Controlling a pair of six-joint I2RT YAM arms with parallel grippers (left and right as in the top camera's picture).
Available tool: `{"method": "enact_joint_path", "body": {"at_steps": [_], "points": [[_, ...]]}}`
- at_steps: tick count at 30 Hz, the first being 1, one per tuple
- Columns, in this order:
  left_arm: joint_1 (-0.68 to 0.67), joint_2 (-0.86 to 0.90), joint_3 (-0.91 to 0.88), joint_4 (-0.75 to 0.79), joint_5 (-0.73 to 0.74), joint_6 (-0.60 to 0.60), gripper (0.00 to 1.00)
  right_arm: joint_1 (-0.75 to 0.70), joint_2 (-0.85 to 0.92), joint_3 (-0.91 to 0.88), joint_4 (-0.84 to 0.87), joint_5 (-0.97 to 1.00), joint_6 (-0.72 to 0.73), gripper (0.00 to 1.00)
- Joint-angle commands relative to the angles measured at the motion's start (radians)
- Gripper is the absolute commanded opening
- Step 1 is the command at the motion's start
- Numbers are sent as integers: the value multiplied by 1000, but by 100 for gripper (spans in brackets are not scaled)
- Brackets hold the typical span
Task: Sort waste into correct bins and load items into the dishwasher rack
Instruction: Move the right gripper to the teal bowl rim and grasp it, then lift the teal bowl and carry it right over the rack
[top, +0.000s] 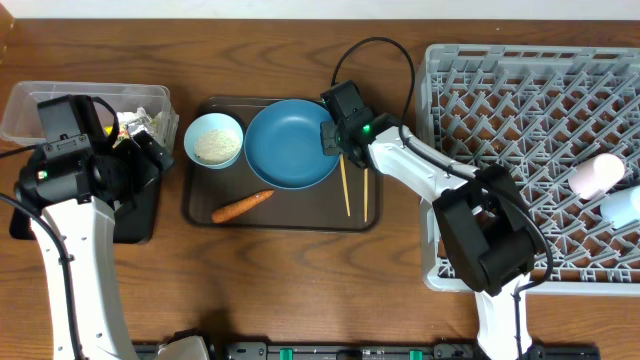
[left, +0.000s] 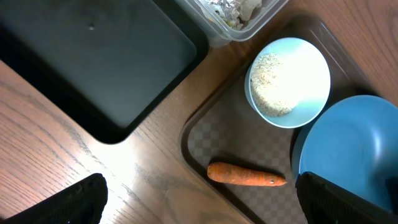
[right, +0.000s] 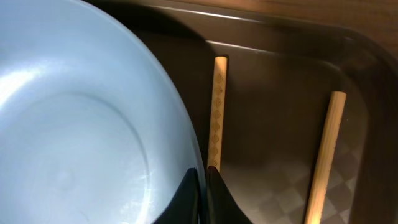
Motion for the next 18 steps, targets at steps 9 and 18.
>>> {"method": "enact_joint_path", "body": {"at_steps": [9,18], "points": [[4,5,-8,-3,-3,-12,99,-26,-27,49,7,54,-27,1],[4,5,-8,-2,-4,-12,99,-118,-245,77,-21,160,-190,1]]}}
